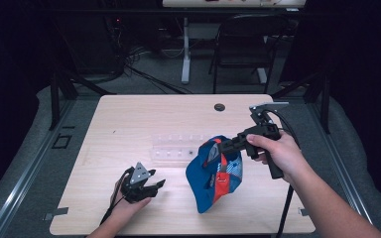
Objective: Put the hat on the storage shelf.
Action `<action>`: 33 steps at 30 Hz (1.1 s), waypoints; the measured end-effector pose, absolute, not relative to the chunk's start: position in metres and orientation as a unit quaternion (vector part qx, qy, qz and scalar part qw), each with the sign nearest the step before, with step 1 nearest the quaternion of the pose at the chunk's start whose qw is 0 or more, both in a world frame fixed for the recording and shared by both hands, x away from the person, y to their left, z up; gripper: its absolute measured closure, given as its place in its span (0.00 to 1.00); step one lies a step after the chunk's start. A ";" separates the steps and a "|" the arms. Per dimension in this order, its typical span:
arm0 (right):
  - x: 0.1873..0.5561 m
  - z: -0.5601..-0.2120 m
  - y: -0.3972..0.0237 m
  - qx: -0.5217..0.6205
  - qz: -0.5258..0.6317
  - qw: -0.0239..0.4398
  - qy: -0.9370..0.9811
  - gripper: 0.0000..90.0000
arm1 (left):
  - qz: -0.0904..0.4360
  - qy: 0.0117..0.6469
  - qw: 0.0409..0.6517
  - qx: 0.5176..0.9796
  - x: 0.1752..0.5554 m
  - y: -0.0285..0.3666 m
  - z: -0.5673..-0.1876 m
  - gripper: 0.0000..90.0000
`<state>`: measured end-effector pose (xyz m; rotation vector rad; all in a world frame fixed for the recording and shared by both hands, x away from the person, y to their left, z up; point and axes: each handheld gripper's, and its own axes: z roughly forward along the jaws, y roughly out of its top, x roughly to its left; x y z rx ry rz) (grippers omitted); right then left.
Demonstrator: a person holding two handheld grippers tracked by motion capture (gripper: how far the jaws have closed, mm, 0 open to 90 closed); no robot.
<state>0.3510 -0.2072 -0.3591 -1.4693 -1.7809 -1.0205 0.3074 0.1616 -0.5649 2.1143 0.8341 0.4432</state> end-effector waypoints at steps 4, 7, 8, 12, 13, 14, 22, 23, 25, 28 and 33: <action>0.351 -0.354 -0.210 -0.552 -0.397 0.301 -0.669 0.87 | 0.176 0.329 0.401 0.836 0.307 0.161 -0.565 0.52; 0.351 -0.349 -0.212 -0.552 -0.405 0.294 -0.667 0.87 | 0.175 0.329 0.402 0.837 0.307 0.160 -0.565 0.52; 0.351 -0.348 -0.214 -0.551 -0.406 0.293 -0.668 0.87 | 0.175 0.328 0.402 0.837 0.306 0.160 -0.565 0.52; 0.353 -0.344 -0.215 -0.552 -0.413 0.293 -0.662 0.87 | 0.175 0.328 0.403 0.836 0.306 0.159 -0.565 0.52; 0.354 -0.343 -0.216 -0.552 -0.416 0.294 -0.660 0.87 | 0.175 0.328 0.403 0.836 0.306 0.159 -0.565 0.52; 0.355 -0.342 -0.215 -0.551 -0.420 0.295 -0.658 0.87 | 0.174 0.328 0.404 0.836 0.306 0.158 -0.565 0.52; 0.360 -0.336 -0.208 -0.543 -0.424 0.296 -0.661 0.87 | 0.174 0.328 0.403 0.836 0.306 0.159 -0.565 0.52; 0.360 -0.334 -0.206 -0.546 -0.426 0.296 -0.658 0.87 | 0.174 0.328 0.403 0.836 0.306 0.159 -0.565 0.52; 0.361 -0.333 -0.204 -0.543 -0.428 0.294 -0.660 0.87 | 0.174 0.328 0.403 0.837 0.306 0.159 -0.565 0.52; 0.363 -0.330 -0.202 -0.542 -0.430 0.292 -0.661 0.87 | 0.173 0.328 0.404 0.836 0.306 0.159 -0.565 0.52; 0.366 -0.322 -0.199 -0.541 -0.438 0.286 -0.658 0.87 | 0.174 0.328 0.404 0.836 0.306 0.159 -0.564 0.52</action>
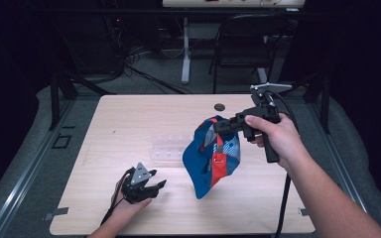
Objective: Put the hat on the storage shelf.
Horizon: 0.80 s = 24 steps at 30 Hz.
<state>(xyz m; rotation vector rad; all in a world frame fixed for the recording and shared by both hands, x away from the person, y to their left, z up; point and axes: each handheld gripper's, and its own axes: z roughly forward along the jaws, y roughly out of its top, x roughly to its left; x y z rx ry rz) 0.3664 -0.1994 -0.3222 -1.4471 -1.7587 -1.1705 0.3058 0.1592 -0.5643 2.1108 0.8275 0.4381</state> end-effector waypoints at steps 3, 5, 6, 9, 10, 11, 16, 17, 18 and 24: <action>0.368 -0.317 -0.199 -0.541 -0.442 0.286 -0.656 0.87 | 0.175 0.328 0.406 0.835 0.306 0.159 -0.564 0.52; 0.369 -0.314 -0.198 -0.541 -0.445 0.281 -0.656 0.87 | 0.174 0.328 0.406 0.835 0.306 0.159 -0.564 0.52; 0.369 -0.312 -0.197 -0.541 -0.445 0.281 -0.656 0.87 | 0.172 0.327 0.404 0.837 0.306 0.159 -0.564 0.52; 0.372 -0.308 -0.196 -0.542 -0.447 0.277 -0.655 0.87 | 0.171 0.326 0.405 0.837 0.305 0.159 -0.564 0.52; 0.373 -0.307 -0.195 -0.542 -0.448 0.274 -0.656 0.87 | 0.171 0.326 0.406 0.837 0.305 0.158 -0.564 0.52; 0.374 -0.306 -0.194 -0.542 -0.450 0.271 -0.656 0.87 | 0.171 0.326 0.406 0.837 0.305 0.158 -0.564 0.52; 0.380 -0.302 -0.191 -0.543 -0.454 0.267 -0.654 0.87 | 0.171 0.323 0.408 0.837 0.304 0.156 -0.562 0.52; 0.381 -0.302 -0.190 -0.544 -0.454 0.266 -0.654 0.87 | 0.172 0.322 0.411 0.836 0.303 0.156 -0.562 0.52; 0.382 -0.303 -0.189 -0.544 -0.457 0.264 -0.652 0.87 | 0.173 0.319 0.412 0.836 0.302 0.155 -0.560 0.52; 0.389 -0.304 -0.183 -0.543 -0.457 0.263 -0.653 0.87 | 0.178 0.286 0.444 0.830 0.290 0.138 -0.544 0.52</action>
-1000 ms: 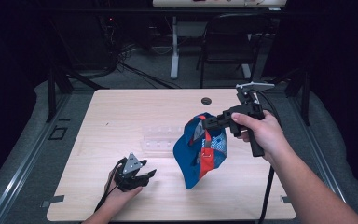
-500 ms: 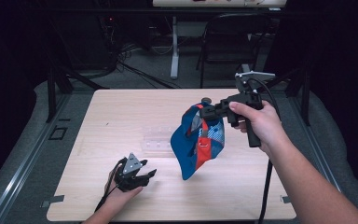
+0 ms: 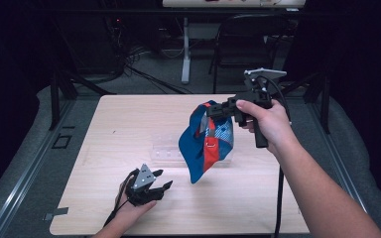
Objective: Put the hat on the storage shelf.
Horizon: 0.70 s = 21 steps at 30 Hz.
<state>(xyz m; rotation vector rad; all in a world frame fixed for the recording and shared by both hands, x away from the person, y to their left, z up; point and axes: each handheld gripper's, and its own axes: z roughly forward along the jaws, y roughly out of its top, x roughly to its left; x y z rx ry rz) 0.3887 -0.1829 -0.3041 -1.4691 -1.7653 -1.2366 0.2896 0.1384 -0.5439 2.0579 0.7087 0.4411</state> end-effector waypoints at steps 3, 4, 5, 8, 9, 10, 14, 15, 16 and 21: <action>0.391 -0.305 -0.180 -0.545 -0.459 0.261 -0.651 0.87 | 0.175 0.275 0.457 0.828 0.284 0.129 -0.536 0.51; 0.392 -0.305 -0.179 -0.544 -0.460 0.261 -0.651 0.87 | 0.176 0.271 0.460 0.827 0.282 0.127 -0.533 0.50; 0.393 -0.306 -0.179 -0.542 -0.460 0.261 -0.653 0.87 | 0.177 0.268 0.464 0.826 0.280 0.124 -0.530 0.49; 0.395 -0.306 -0.176 -0.543 -0.461 0.262 -0.652 0.87 | 0.173 0.253 0.475 0.825 0.275 0.113 -0.524 0.48; 0.395 -0.307 -0.176 -0.543 -0.462 0.261 -0.651 0.87 | 0.172 0.246 0.477 0.826 0.274 0.110 -0.522 0.48; 0.395 -0.307 -0.175 -0.545 -0.462 0.260 -0.650 0.87 | 0.176 0.241 0.478 0.826 0.273 0.106 -0.520 0.48; 0.396 -0.308 -0.174 -0.543 -0.461 0.257 -0.653 0.87 | 0.184 0.236 0.475 0.828 0.273 0.094 -0.518 0.49; 0.396 -0.307 -0.174 -0.544 -0.461 0.257 -0.653 0.87 | 0.184 0.236 0.477 0.826 0.274 0.091 -0.518 0.50; 0.396 -0.307 -0.173 -0.544 -0.461 0.257 -0.652 0.87 | 0.184 0.237 0.480 0.825 0.274 0.088 -0.518 0.50; 0.396 -0.307 -0.173 -0.545 -0.462 0.256 -0.651 0.87 | 0.172 0.240 0.489 0.821 0.280 0.081 -0.516 0.65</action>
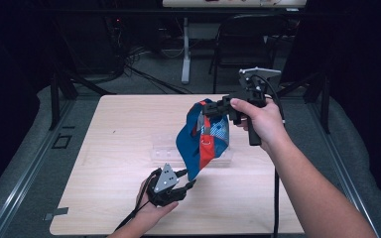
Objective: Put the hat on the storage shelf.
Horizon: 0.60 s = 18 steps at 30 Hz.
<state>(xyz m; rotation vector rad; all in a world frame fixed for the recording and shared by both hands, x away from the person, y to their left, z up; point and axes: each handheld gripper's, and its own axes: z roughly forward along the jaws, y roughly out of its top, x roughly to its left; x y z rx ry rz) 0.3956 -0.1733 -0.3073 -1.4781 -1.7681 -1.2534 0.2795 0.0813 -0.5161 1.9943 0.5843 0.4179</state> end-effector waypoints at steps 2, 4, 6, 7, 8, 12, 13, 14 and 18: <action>0.395 -0.307 -0.174 -0.543 -0.461 0.258 -0.653 0.87 | 0.173 0.238 0.492 0.820 0.280 0.082 -0.514 0.72; 0.395 -0.306 -0.176 -0.541 -0.465 0.257 -0.652 0.87 | 0.177 0.234 0.497 0.817 0.279 0.084 -0.512 0.76; 0.394 -0.305 -0.177 -0.541 -0.468 0.256 -0.650 0.87 | 0.180 0.234 0.499 0.815 0.280 0.088 -0.510 0.81; 0.394 -0.305 -0.178 -0.540 -0.468 0.257 -0.651 0.87 | 0.183 0.235 0.499 0.814 0.280 0.090 -0.510 0.83; 0.394 -0.304 -0.179 -0.540 -0.469 0.256 -0.650 0.87 | 0.183 0.237 0.499 0.813 0.281 0.092 -0.509 0.84; 0.394 -0.303 -0.180 -0.539 -0.472 0.256 -0.649 0.87 | 0.192 0.244 0.502 0.807 0.284 0.099 -0.506 0.87; 0.394 -0.302 -0.180 -0.539 -0.472 0.257 -0.648 0.87 | 0.196 0.244 0.500 0.807 0.284 0.100 -0.505 0.87; 0.394 -0.302 -0.180 -0.541 -0.474 0.256 -0.647 0.87 | 0.201 0.243 0.500 0.807 0.285 0.102 -0.505 0.88; 0.396 -0.301 -0.180 -0.541 -0.474 0.253 -0.647 0.87 | 0.217 0.248 0.493 0.805 0.288 0.105 -0.504 0.93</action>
